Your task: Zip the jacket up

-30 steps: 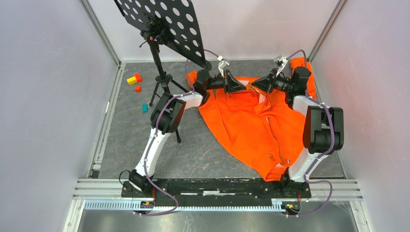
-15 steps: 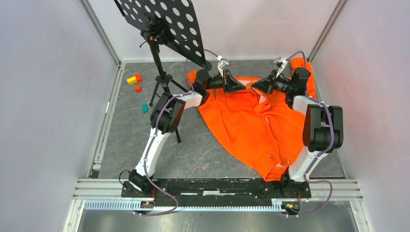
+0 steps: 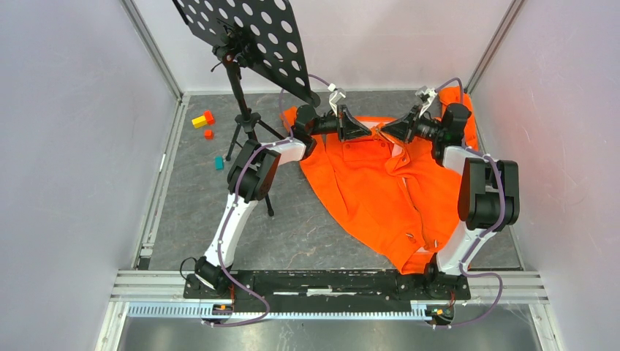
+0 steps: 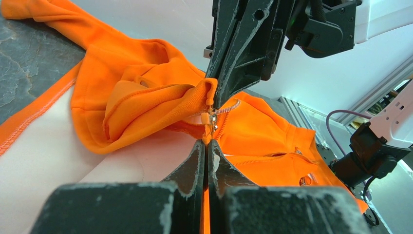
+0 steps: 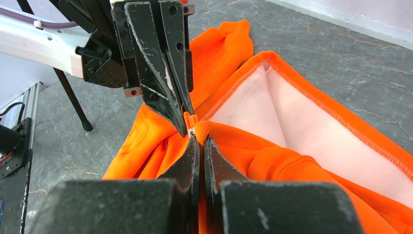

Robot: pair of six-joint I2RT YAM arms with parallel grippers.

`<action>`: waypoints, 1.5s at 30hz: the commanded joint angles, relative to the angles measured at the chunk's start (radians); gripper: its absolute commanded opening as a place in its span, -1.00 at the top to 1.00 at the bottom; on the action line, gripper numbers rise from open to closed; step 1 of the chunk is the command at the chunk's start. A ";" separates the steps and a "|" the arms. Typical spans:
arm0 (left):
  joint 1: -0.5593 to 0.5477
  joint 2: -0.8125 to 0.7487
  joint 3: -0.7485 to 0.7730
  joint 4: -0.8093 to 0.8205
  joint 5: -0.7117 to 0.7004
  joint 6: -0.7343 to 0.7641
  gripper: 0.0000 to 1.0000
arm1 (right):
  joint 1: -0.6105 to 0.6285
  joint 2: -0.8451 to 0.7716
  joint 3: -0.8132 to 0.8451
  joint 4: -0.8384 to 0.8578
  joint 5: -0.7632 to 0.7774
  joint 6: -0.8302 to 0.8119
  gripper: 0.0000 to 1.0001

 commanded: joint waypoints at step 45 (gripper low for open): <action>0.009 -0.011 0.050 0.092 0.022 -0.067 0.95 | 0.007 0.002 -0.043 0.284 -0.043 0.186 1.00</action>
